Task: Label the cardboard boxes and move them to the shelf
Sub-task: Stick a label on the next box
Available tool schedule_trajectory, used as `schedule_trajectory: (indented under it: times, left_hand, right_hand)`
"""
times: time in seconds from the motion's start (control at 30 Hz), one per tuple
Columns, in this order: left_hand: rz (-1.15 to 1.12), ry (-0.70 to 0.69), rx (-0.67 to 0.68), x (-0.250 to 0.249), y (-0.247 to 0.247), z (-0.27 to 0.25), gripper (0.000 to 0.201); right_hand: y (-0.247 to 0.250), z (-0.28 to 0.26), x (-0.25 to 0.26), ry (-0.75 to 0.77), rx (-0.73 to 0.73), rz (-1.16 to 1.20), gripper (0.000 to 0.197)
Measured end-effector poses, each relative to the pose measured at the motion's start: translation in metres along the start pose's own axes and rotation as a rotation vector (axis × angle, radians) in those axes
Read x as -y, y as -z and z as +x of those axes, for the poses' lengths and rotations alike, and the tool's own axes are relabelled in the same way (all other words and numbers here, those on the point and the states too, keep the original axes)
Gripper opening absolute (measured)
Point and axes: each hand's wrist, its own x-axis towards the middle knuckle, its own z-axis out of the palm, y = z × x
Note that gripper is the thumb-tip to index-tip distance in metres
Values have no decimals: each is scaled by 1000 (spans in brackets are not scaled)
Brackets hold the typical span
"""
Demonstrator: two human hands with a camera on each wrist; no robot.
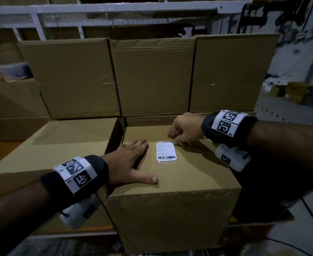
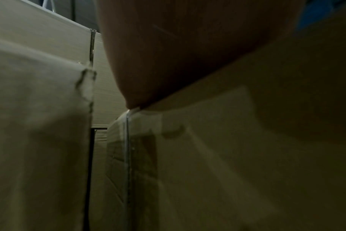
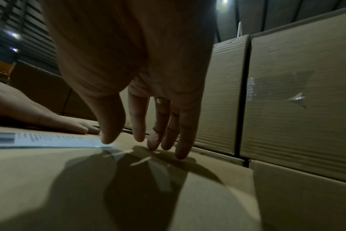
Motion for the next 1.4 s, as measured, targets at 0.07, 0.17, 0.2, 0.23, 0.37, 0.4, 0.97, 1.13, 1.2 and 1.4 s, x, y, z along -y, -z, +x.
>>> schedule_trajectory:
  times: [0.07, 0.17, 0.2, 0.23, 0.37, 0.4, 0.97, 1.13, 1.2, 1.4]
  left_hand:
    - [-21, -12, -19, 2, -4, 1, 146]
    - [-27, -29, -50, 4, -7, 2, 143]
    - [-34, -31, -53, 4, -7, 2, 141]
    - [-41, -31, -57, 5, -7, 2, 138]
    - [-52, -41, -92, 5, -11, 4, 136]
    - [-50, -46, -102, 5, -12, 4, 137]
    - [-46, -49, -139, 8, -17, 6, 141]
    - [-45, -42, -143, 9, -18, 7, 136]
    - [-46, -38, -143, 10, -19, 8, 135]
    - [-50, -41, -145, 12, -20, 9, 138]
  right_hand:
    - [0, 2, 0, 0, 25, -4, 36]
    - [1, 4, 1, 37, 8, 10, 32]
    - [1, 4, 3, 50, -1, 14, 30]
    - [1, 4, 5, 62, -15, 17, 28]
    - [-3, 11, 11, 97, -68, 9, 18]
    - [-4, 12, 12, 96, -76, 9, 16]
    - [-9, 15, 26, 54, 31, -200, 20]
    - [-7, 14, 22, 68, 37, -155, 15]
    - [-3, 10, 17, 69, -54, -32, 14]
    - [5, 4, 5, 38, -12, 277, 17]
